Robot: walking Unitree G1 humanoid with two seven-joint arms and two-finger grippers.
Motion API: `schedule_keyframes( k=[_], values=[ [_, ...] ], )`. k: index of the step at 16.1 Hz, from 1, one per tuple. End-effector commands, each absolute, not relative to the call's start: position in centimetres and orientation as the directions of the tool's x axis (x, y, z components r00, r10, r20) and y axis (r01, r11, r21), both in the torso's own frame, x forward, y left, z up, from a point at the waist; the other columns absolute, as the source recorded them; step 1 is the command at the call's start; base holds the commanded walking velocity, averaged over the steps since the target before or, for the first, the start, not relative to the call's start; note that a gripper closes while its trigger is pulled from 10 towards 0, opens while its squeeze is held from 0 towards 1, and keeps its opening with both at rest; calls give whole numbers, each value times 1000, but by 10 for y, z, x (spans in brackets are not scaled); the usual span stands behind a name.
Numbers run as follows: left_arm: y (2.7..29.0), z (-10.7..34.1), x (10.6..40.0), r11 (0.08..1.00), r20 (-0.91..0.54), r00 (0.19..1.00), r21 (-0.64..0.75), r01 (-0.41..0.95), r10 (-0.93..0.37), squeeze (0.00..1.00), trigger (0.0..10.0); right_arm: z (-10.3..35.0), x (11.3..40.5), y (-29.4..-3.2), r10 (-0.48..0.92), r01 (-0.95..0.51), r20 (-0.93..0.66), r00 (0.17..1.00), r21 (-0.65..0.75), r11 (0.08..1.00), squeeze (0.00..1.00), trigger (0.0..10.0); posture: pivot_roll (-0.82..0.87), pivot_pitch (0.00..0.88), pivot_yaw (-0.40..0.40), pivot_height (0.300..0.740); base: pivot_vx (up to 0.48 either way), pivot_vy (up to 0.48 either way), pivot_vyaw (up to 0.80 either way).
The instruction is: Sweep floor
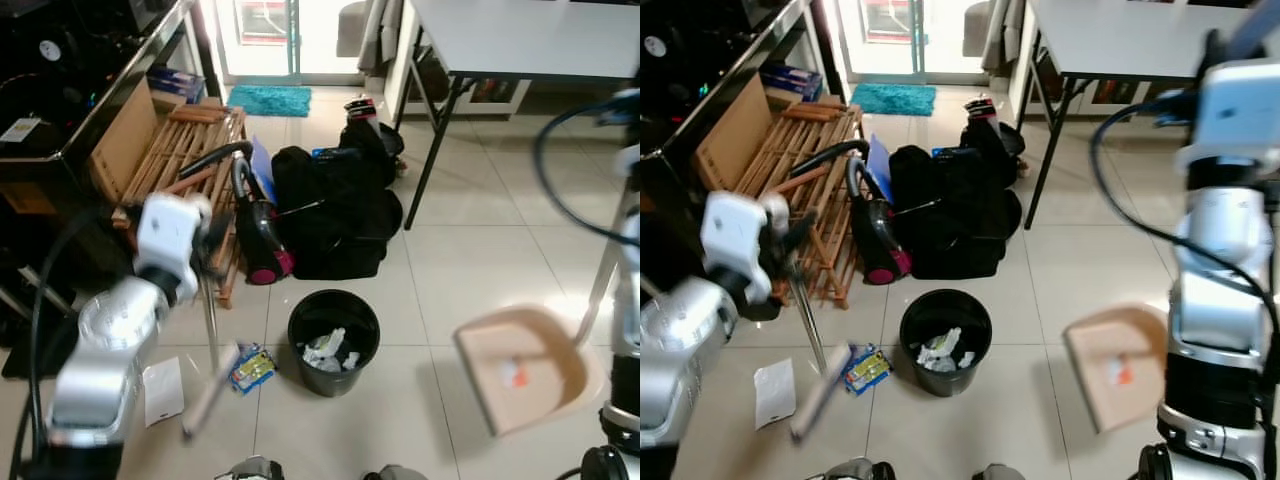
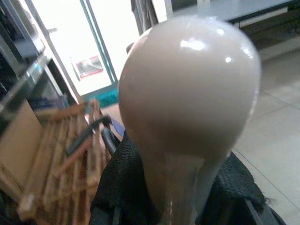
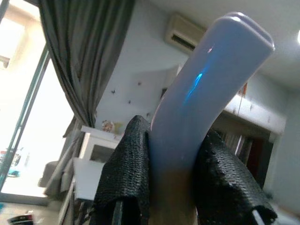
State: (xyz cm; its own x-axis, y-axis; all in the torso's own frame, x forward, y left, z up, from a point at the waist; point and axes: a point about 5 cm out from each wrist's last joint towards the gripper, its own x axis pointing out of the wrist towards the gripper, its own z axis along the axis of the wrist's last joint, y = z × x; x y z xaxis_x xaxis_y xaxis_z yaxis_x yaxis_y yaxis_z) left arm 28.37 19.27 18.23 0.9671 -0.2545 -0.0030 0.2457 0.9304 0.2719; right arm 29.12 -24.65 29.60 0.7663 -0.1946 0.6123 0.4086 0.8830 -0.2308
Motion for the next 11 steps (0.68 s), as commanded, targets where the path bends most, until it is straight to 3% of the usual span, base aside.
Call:
schedule_keyframes(
  k=[1,2,3,7,11],
  values=[
    [195,197,284,925,37,968,306,225,-247,0,10000,312,285,-242,-188,375,651,736,-161,913,0,10000,-28,73,31,740,0,0,0],
    [194,206,286,923,48,967,315,224,-251,0,10000,312,285,-240,-242,325,634,734,-16,946,0,10000,-21,70,32,740,0,0,0],
    [193,210,286,922,55,965,315,226,-256,0,10000,315,284,-238,-245,307,639,729,13,951,0,10000,-20,69,32,740,0,0,0],
    [193,217,284,920,60,962,314,234,-265,0,10000,343,289,-215,-147,171,630,763,23,985,0,10000,-14,60,25,740,0,325,0],
    [191,211,281,926,50,966,301,228,-254,0,10000,332,294,-196,-111,96,567,816,57,994,0,10000,-8,51,15,740,0,366,0]
  ],
)
